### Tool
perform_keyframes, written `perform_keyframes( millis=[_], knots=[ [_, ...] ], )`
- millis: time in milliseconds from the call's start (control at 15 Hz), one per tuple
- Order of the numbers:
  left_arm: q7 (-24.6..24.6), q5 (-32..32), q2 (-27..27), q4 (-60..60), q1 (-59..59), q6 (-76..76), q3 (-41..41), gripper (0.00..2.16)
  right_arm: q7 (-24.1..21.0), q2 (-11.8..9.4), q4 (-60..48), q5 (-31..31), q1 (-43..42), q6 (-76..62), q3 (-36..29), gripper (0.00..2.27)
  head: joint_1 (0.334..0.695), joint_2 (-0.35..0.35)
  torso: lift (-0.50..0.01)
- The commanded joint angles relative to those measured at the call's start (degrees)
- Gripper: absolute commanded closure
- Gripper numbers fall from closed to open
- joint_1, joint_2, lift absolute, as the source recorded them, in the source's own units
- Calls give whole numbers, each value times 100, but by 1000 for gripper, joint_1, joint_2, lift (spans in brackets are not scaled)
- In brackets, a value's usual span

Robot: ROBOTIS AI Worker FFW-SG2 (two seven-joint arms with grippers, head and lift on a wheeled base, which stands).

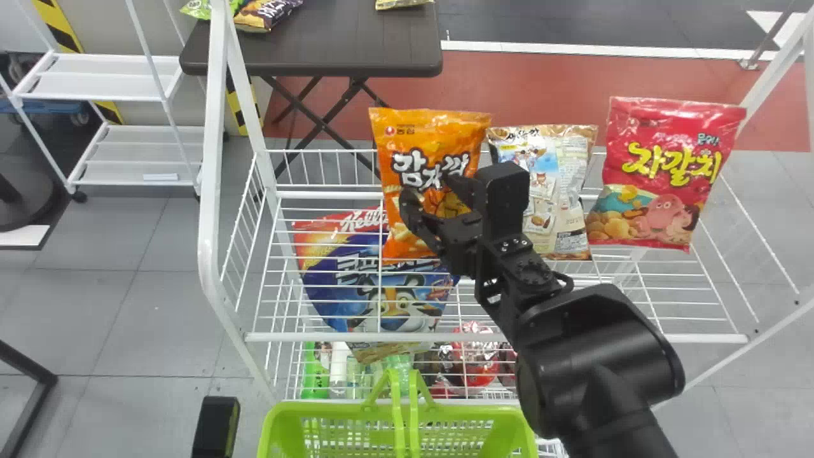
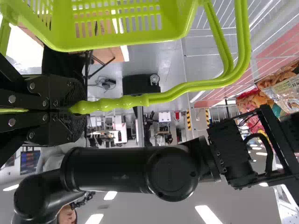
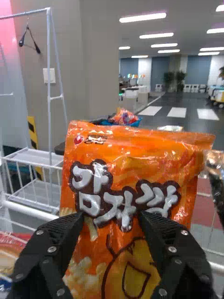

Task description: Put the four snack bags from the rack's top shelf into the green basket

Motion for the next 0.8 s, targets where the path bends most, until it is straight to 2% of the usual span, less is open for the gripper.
perform_keyframes(
  millis=[0, 267, 533, 733],
  knots=[
    [1, 25, -2, 9, -5, 7, 28, 2145, 134, 5, -112, 61, 89, 23, 7, 2196, 695, -16, 0],
    [-7, 51, -2, 9, -5, 7, 54, 2145, 292, 5, -411, -35, 283, 41, -37, 2223, 695, 1, 0],
    [1, 60, -11, 9, -5, 7, 89, 2145, 415, -70, -1650, -44, 1038, 410, -72, 2223, 695, 8, 0],
    [1, 60, -17, 0, -5, 0, 151, 2145, 468, -396, -3074, -132, 1803, 1131, -212, 2223, 695, 6, 0]
  ],
)
